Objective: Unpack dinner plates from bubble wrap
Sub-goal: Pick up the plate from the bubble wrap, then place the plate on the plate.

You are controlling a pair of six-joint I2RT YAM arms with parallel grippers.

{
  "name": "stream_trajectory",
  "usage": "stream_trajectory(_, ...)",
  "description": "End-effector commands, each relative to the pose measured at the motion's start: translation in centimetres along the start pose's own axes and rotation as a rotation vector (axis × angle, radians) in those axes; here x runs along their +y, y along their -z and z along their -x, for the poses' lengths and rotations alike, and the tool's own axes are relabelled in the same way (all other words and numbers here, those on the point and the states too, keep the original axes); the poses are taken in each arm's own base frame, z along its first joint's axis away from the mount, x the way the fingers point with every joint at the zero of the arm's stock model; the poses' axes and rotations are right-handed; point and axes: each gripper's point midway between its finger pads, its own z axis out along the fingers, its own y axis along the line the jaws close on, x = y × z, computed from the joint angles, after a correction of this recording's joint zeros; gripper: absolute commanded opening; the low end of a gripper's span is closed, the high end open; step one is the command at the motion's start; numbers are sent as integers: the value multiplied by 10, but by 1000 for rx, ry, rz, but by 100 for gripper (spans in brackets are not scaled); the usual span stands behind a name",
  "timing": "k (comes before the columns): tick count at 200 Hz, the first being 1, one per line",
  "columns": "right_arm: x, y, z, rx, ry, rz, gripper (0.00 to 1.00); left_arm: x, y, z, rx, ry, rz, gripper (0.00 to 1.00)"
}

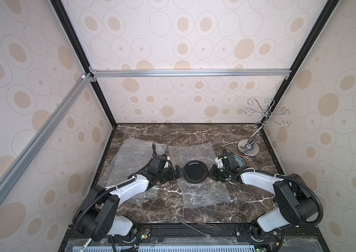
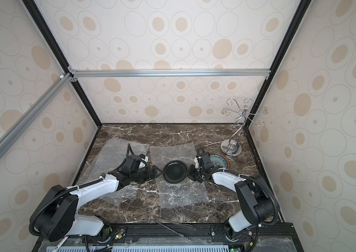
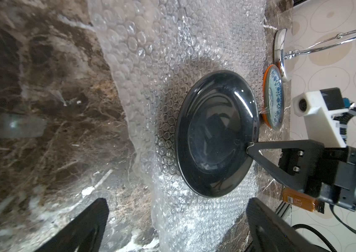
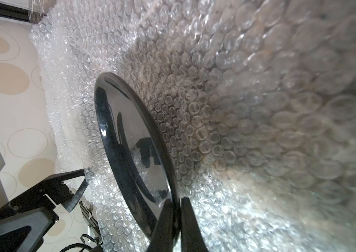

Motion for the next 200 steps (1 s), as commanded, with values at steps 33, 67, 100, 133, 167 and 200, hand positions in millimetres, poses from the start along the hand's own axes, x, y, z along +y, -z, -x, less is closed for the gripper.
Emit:
stream_trajectory(33, 0, 44, 20, -88, -51, 51, 8, -1, 3, 4, -17, -1, -10, 100)
stream_trajectory(67, -22, 80, 35, -133, -104, 56, 8, -1, 1, 5, -13, -1, -11, 100)
stream_trajectory(100, -46, 111, 48, -177, -176, 93, 7, -3, 2, 7, -15, -9, -11, 100)
stream_trajectory(133, -70, 138, 64, -228, -253, 125, 7, -1, 2, 6, -13, -8, -7, 100)
stream_trajectory(167, -93, 150, 79, -250, -307, 131, 7, 0, 2, 6, -15, -7, -1, 100)
stream_trajectory(200, -108, 157, 96, -278, -340, 124, 7, 4, 2, 6, -16, -14, 16, 100)
